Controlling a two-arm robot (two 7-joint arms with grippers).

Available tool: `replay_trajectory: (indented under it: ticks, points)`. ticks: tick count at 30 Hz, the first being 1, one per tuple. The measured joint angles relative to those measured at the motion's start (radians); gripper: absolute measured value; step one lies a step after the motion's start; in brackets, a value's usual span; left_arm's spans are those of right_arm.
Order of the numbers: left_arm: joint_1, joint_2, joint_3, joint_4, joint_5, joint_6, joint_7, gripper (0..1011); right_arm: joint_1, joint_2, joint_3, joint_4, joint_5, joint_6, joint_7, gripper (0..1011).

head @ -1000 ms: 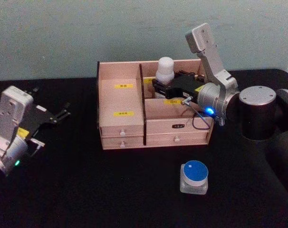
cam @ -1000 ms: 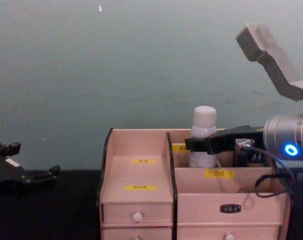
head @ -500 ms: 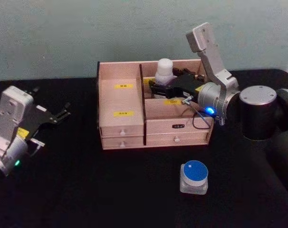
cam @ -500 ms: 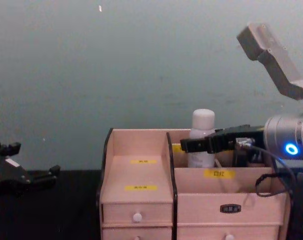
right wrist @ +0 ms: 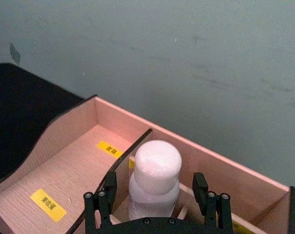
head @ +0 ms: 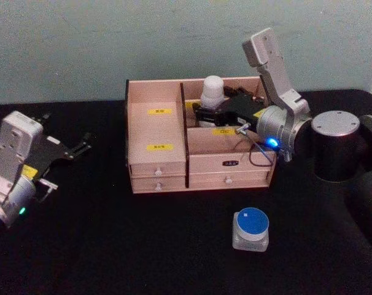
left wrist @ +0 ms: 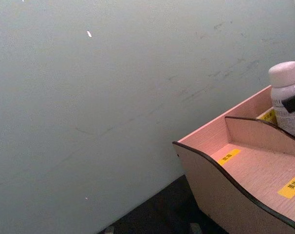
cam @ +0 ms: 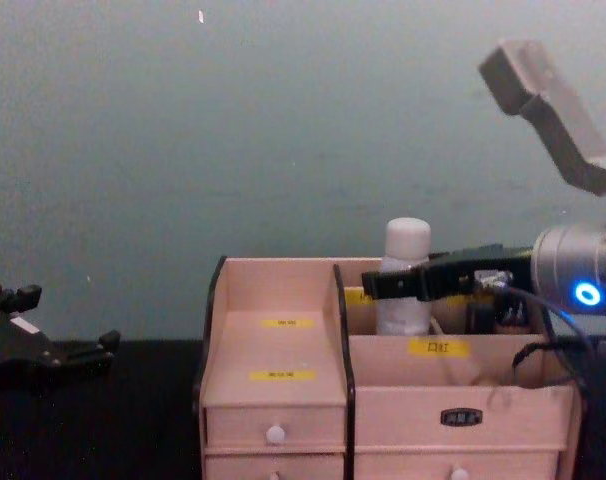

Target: Pick up the facial cleanser and watermelon frost from the table and place them into the tiered storage box.

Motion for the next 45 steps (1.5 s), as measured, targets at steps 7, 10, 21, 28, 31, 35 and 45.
replay_trajectory:
  ticks: [7, 10, 21, 28, 31, 35, 45]
  points:
    - [0.000, 0.000, 0.000, 0.000, 0.000, 0.000, 0.000, 1000, -0.046, 0.023, 0.024, -0.097, 0.013, 0.012, -0.001, 1000]
    - [0.000, 0.000, 0.000, 0.000, 0.000, 0.000, 0.000, 1001, -0.081, 0.045, 0.033, -0.157, 0.024, 0.031, 0.007, 1000]
    - [0.000, 0.000, 0.000, 0.000, 0.000, 0.000, 0.000, 1001, -0.283, 0.154, 0.099, -0.374, 0.090, 0.012, 0.026, 1000]
    - [0.000, 0.000, 0.000, 0.000, 0.000, 0.000, 0.000, 1001, -0.439, 0.252, 0.140, -0.462, 0.133, -0.116, 0.075, 1000]
    - [0.000, 0.000, 0.000, 0.000, 0.000, 0.000, 0.000, 1001, -0.492, 0.301, 0.149, -0.491, 0.144, -0.145, 0.101, 1000]
    - [0.000, 0.000, 0.000, 0.000, 0.000, 0.000, 0.000, 1001, -0.545, 0.364, 0.155, -0.526, 0.157, -0.154, 0.133, 1000]
    - [0.000, 0.000, 0.000, 0.000, 0.000, 0.000, 0.000, 1001, -0.621, 0.461, 0.139, -0.580, 0.179, -0.091, 0.146, 1000]
